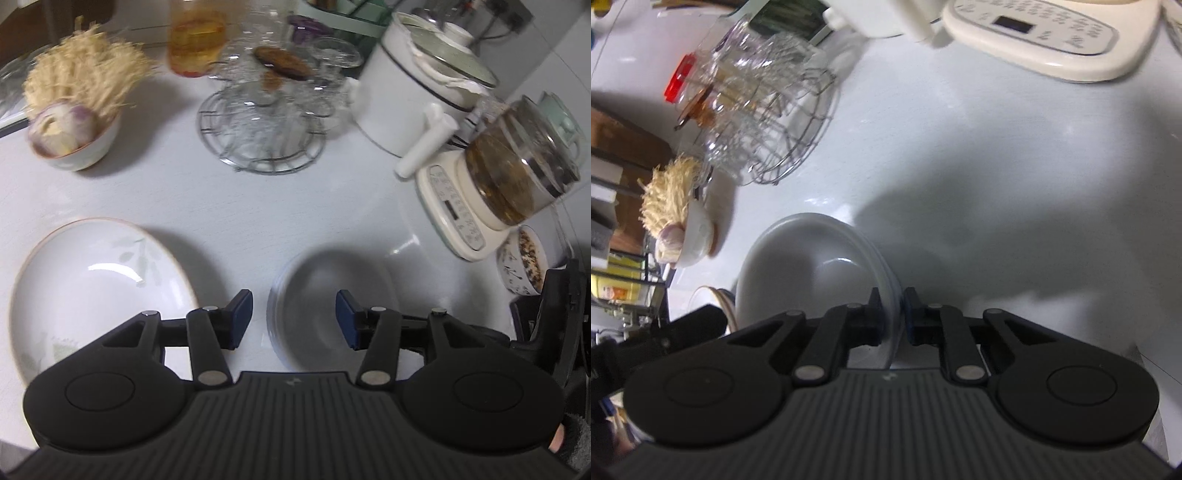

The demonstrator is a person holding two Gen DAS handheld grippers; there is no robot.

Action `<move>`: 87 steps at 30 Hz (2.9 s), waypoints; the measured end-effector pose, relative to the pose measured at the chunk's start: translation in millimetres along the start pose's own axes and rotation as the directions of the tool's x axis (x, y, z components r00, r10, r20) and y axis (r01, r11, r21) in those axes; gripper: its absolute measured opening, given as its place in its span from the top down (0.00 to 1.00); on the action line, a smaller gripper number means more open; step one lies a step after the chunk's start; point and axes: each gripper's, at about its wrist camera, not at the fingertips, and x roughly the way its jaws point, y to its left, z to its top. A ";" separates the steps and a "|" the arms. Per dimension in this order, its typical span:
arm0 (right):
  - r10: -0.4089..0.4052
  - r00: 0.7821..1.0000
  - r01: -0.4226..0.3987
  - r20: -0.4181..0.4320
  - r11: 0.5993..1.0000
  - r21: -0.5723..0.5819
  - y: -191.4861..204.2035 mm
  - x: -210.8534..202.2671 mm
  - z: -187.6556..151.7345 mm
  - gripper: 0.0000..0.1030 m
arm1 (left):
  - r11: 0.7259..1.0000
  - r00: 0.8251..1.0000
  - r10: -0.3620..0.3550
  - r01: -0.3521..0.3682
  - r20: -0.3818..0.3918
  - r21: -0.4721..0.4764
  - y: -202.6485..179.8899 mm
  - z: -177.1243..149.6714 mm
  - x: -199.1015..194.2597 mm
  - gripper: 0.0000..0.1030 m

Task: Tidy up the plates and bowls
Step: 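Lift the nested bowls and carry them over the plate stack, then lower the nested bowls onto the stacked white plates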

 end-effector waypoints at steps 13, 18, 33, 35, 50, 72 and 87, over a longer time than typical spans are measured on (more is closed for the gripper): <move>-0.030 0.999 0.030 0.030 1.000 0.004 -18.5 -20.6 2.1 0.87 | 0.995 0.990 -0.101 0.101 -0.094 -0.006 -12.4 -9.3 46.9 0.45; -0.029 0.999 0.028 0.018 0.999 0.015 -26.0 -22.0 1.5 0.87 | 0.993 0.983 -0.117 0.115 -0.140 -0.027 -12.7 -16.2 64.1 0.46; -0.018 1.000 0.018 0.019 1.000 0.022 -30.4 -29.1 -9.3 0.87 | 0.993 0.986 -0.113 0.107 -0.126 -0.053 -0.6 -26.7 66.3 0.79; -0.018 0.999 0.017 0.029 1.000 0.015 -26.4 -33.3 -9.5 0.87 | 0.994 0.987 -0.111 0.107 -0.115 -0.038 -2.1 -25.5 59.8 0.80; 0.020 0.990 -0.015 0.141 0.999 -0.032 20.0 -98.5 -20.0 0.85 | 0.984 0.984 -0.179 0.179 -0.022 0.006 -1.8 -11.8 -24.3 0.79; 0.075 0.971 -0.039 0.226 0.986 -0.161 110.1 -127.2 -55.8 0.84 | 0.977 0.973 -0.208 0.211 0.102 -0.012 64.1 -8.6 -112.6 0.79; 0.101 0.988 -0.072 0.119 0.972 -0.223 180.6 -77.4 -94.9 0.84 | 0.976 0.974 -0.179 0.194 0.141 -0.102 172.5 -19.8 -141.6 0.79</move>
